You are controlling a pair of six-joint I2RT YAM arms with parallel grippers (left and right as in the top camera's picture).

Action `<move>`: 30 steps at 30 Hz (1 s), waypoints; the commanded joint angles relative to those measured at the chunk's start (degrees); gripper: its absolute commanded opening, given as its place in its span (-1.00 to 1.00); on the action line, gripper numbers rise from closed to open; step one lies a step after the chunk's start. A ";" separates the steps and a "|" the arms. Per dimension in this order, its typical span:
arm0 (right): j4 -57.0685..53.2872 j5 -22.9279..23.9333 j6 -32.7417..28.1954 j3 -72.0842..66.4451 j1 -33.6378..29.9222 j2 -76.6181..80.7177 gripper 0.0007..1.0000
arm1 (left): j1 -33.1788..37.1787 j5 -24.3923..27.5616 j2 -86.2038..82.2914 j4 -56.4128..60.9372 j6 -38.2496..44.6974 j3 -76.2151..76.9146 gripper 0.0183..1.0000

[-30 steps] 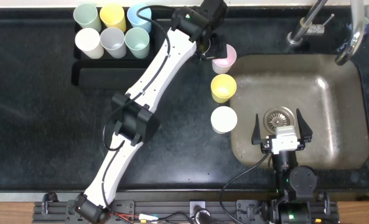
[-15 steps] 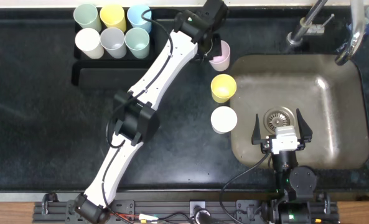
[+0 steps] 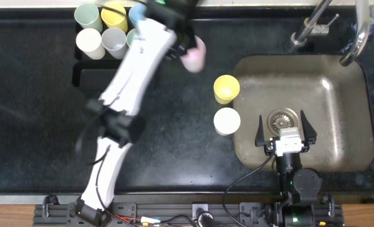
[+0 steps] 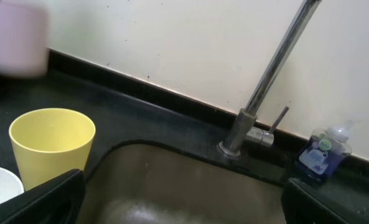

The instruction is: Store Cups

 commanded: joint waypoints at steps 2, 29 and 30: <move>0.31 0.42 0.24 -0.76 0.24 -0.63 1.00 | 5.38 -9.88 -9.22 -0.35 0.26 1.68 -0.96; 0.31 0.42 0.24 -0.76 0.24 -0.63 1.00 | 36.83 -7.28 -45.86 28.55 12.24 -66.99 -0.96; 0.31 0.44 0.24 -0.76 0.24 -0.63 1.00 | 36.83 -6.23 -44.70 30.10 12.24 -66.99 -0.96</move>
